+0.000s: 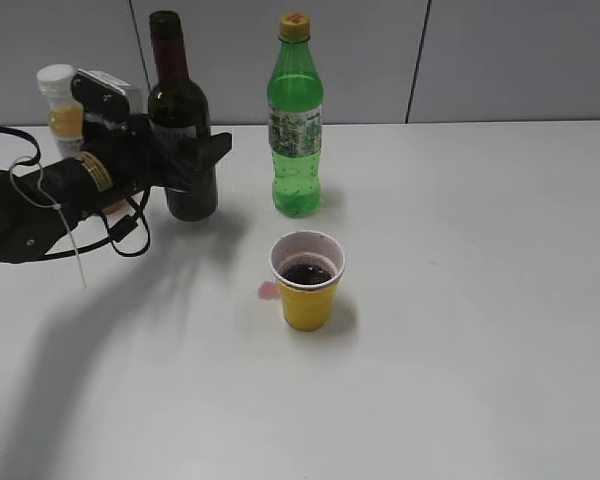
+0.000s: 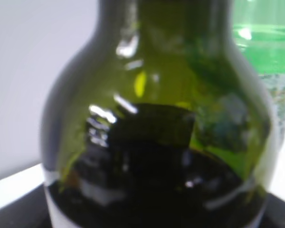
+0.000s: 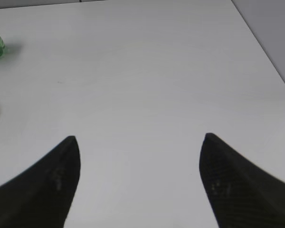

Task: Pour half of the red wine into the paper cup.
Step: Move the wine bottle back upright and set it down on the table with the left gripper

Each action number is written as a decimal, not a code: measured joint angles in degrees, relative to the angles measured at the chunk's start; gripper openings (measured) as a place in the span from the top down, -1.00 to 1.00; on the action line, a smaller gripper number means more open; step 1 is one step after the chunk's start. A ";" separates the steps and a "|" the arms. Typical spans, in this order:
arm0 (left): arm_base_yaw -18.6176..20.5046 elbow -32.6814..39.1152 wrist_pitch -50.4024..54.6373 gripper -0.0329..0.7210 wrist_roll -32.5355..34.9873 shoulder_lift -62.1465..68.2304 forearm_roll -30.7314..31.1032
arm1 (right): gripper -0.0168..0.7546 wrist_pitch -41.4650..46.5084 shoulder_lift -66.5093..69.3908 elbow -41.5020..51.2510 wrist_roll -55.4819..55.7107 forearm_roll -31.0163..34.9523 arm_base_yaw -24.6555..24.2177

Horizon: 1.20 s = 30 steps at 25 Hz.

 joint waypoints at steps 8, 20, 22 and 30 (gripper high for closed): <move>0.06 0.00 -0.43 -0.53 0.16 2.58 -2.30 | -0.57 0.00 0.00 0.00 0.00 0.00 0.00; 0.06 0.00 -2.56 -0.53 1.60 3.79 -4.31 | -0.57 0.00 0.00 0.00 0.00 0.00 0.00; 0.06 0.00 -3.84 -0.53 1.66 4.72 -4.62 | -0.57 0.00 0.00 0.00 0.00 0.00 0.00; 0.06 -0.05 -8.48 -0.53 1.84 6.67 -6.27 | -0.57 0.00 0.00 0.00 0.00 0.00 0.00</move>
